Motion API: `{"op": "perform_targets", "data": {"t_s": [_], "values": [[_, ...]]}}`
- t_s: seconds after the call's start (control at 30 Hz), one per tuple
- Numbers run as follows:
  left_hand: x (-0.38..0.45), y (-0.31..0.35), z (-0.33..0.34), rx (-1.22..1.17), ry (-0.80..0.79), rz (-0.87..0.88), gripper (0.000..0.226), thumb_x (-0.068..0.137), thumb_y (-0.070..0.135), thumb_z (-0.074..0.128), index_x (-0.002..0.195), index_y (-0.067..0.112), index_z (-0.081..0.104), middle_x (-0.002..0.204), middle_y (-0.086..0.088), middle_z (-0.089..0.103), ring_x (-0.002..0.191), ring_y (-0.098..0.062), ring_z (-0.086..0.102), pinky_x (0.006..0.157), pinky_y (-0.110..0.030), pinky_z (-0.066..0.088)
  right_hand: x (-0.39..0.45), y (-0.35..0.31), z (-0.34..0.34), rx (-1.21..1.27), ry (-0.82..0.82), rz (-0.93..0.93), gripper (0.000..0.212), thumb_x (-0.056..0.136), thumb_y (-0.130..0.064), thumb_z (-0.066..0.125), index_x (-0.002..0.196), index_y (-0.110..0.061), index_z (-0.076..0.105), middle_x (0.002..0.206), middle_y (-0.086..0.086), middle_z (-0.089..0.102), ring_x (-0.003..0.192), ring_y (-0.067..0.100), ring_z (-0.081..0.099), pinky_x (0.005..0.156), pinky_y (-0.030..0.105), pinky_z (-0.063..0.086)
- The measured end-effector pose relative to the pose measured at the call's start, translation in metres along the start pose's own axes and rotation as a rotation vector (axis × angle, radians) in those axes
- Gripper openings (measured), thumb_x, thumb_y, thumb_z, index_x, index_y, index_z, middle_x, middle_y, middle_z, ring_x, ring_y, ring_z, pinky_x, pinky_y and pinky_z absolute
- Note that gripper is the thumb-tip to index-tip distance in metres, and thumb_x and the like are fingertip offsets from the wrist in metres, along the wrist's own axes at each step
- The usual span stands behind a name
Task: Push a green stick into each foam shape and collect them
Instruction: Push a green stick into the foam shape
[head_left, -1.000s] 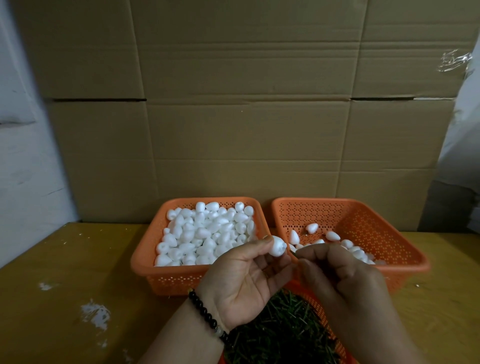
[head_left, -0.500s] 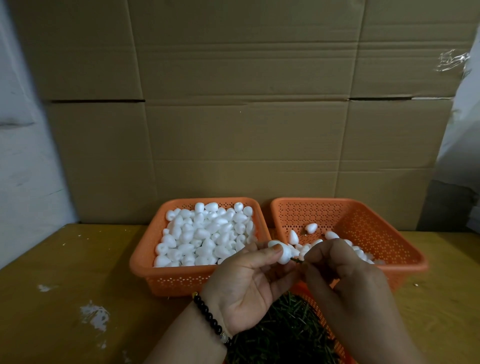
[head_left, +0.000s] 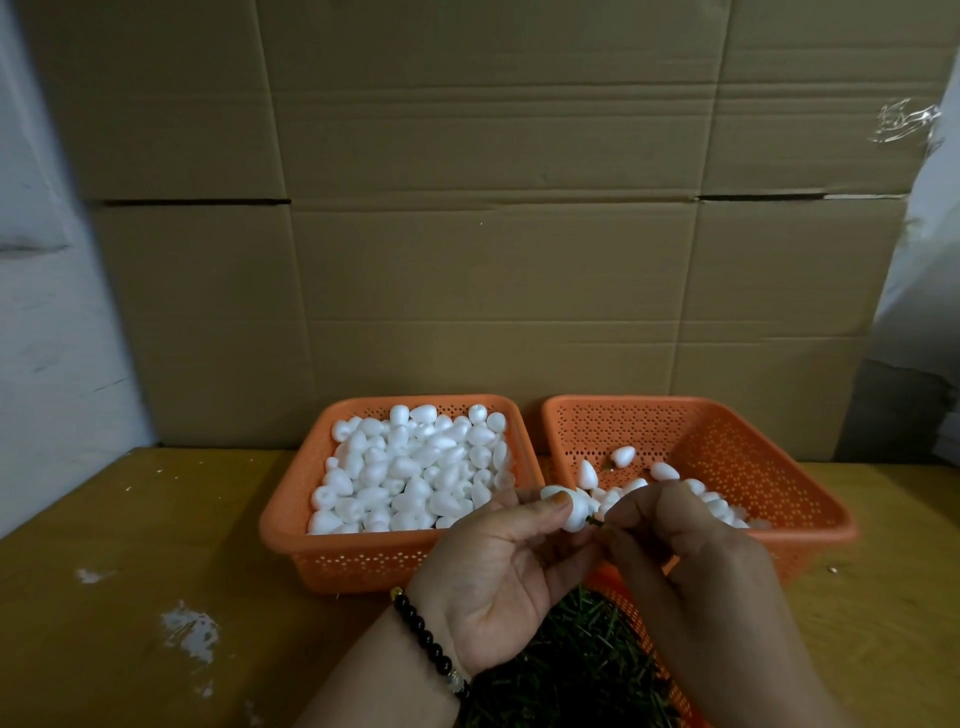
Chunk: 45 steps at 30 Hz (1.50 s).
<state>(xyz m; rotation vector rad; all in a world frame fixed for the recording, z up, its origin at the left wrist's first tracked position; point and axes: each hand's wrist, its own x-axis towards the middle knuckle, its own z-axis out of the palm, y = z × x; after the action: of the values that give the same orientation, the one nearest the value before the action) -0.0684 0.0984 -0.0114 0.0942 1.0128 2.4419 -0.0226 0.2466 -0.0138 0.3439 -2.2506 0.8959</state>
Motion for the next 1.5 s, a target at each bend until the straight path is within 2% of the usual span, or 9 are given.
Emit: {"op": "perform_targets", "data": {"t_s": [0.27, 0.63, 0.83, 0.97, 1.07, 1.17, 1.3, 1.4, 1.5], "values": [[0.0, -0.002, 0.001, 0.009, 0.01, 0.005, 0.032, 0.068, 0.0, 0.068, 0.098, 0.0, 0.06, 0.084, -0.017, 0.067, 0.067, -0.02, 0.067, 0.06, -0.03, 0.057, 0.001, -0.004, -0.001, -0.037, 0.001, -0.008, 0.029, 0.074, 0.001, 0.075, 0.081, -0.024, 0.062, 0.065, -0.012, 0.064, 0.057, 0.004, 0.061, 0.049, 0.036, 0.053], [0.0, -0.004, 0.001, 0.047, 0.0, 0.015, 0.03, 0.069, 0.0, 0.067, 0.099, 0.001, 0.062, 0.09, -0.018, 0.068, 0.076, -0.023, 0.065, 0.066, -0.033, 0.058, 0.0, 0.0, 0.0, -0.057, -0.018, -0.022, 0.034, 0.076, 0.001, 0.074, 0.081, -0.029, 0.059, 0.064, -0.011, 0.063, 0.055, 0.002, 0.059, 0.048, 0.031, 0.052], [0.001, -0.003, 0.0, 0.052, 0.014, 0.005, 0.03, 0.069, 0.001, 0.068, 0.099, 0.002, 0.062, 0.088, -0.016, 0.067, 0.076, -0.021, 0.064, 0.064, -0.031, 0.058, 0.0, 0.004, 0.003, -0.021, -0.012, -0.015, 0.035, 0.076, -0.003, 0.075, 0.085, -0.032, 0.058, 0.067, -0.014, 0.064, 0.065, 0.003, 0.062, 0.056, 0.022, 0.048], [0.003, -0.001, -0.002, 0.045, 0.008, -0.013, 0.02, 0.069, 0.006, 0.068, 0.088, 0.001, 0.063, 0.088, -0.016, 0.067, 0.076, -0.021, 0.064, 0.067, -0.032, 0.058, 0.0, 0.006, 0.005, 0.058, -0.051, 0.043, 0.051, 0.07, -0.013, 0.082, 0.094, -0.044, 0.049, 0.082, -0.023, 0.066, 0.084, -0.008, 0.059, 0.072, 0.005, 0.044], [0.004, -0.001, -0.003, 0.05, 0.022, -0.031, 0.022, 0.074, 0.009, 0.066, 0.095, 0.002, 0.063, 0.088, -0.015, 0.065, 0.073, -0.02, 0.063, 0.066, -0.032, 0.057, -0.001, 0.009, 0.007, 0.017, -0.047, 0.028, 0.054, 0.065, -0.017, 0.086, 0.103, -0.038, 0.054, 0.085, -0.021, 0.062, 0.087, -0.012, 0.055, 0.075, -0.001, 0.039], [0.004, -0.003, -0.004, 0.089, 0.02, -0.04, 0.032, 0.069, 0.013, 0.071, 0.098, 0.005, 0.062, 0.088, -0.014, 0.064, 0.076, -0.021, 0.06, 0.069, -0.033, 0.056, -0.001, 0.012, 0.008, -0.02, -0.043, -0.025, 0.056, 0.063, -0.02, 0.086, 0.11, -0.034, 0.056, 0.094, -0.02, 0.056, 0.083, -0.006, 0.057, 0.071, 0.005, 0.046], [0.002, -0.008, -0.002, 0.189, -0.042, -0.025, 0.031, 0.066, 0.012, 0.076, 0.093, 0.006, 0.063, 0.099, -0.016, 0.066, 0.09, -0.027, 0.059, 0.084, -0.042, 0.052, 0.001, 0.013, 0.009, -0.056, -0.059, -0.075, 0.059, 0.066, -0.022, 0.085, 0.114, -0.037, 0.056, 0.098, -0.02, 0.054, 0.075, 0.001, 0.06, 0.061, 0.019, 0.052], [0.001, -0.013, 0.001, 0.251, -0.012, -0.027, 0.022, 0.074, 0.008, 0.069, 0.094, 0.006, 0.061, 0.094, -0.016, 0.067, 0.082, -0.024, 0.063, 0.074, -0.041, 0.056, 0.001, 0.012, 0.009, -0.067, -0.064, -0.108, 0.045, 0.066, -0.015, 0.085, 0.1, -0.034, 0.062, 0.089, -0.019, 0.056, 0.073, 0.002, 0.058, 0.058, 0.023, 0.052], [0.001, -0.015, 0.0, 0.334, 0.01, -0.042, 0.018, 0.08, 0.013, 0.066, 0.097, 0.007, 0.062, 0.092, -0.014, 0.067, 0.077, -0.022, 0.063, 0.073, -0.041, 0.056, 0.003, 0.015, 0.004, -0.096, -0.119, -0.075, 0.031, 0.068, -0.018, 0.083, 0.091, -0.031, 0.066, 0.08, -0.017, 0.057, 0.069, 0.002, 0.056, 0.057, 0.02, 0.048]]}}
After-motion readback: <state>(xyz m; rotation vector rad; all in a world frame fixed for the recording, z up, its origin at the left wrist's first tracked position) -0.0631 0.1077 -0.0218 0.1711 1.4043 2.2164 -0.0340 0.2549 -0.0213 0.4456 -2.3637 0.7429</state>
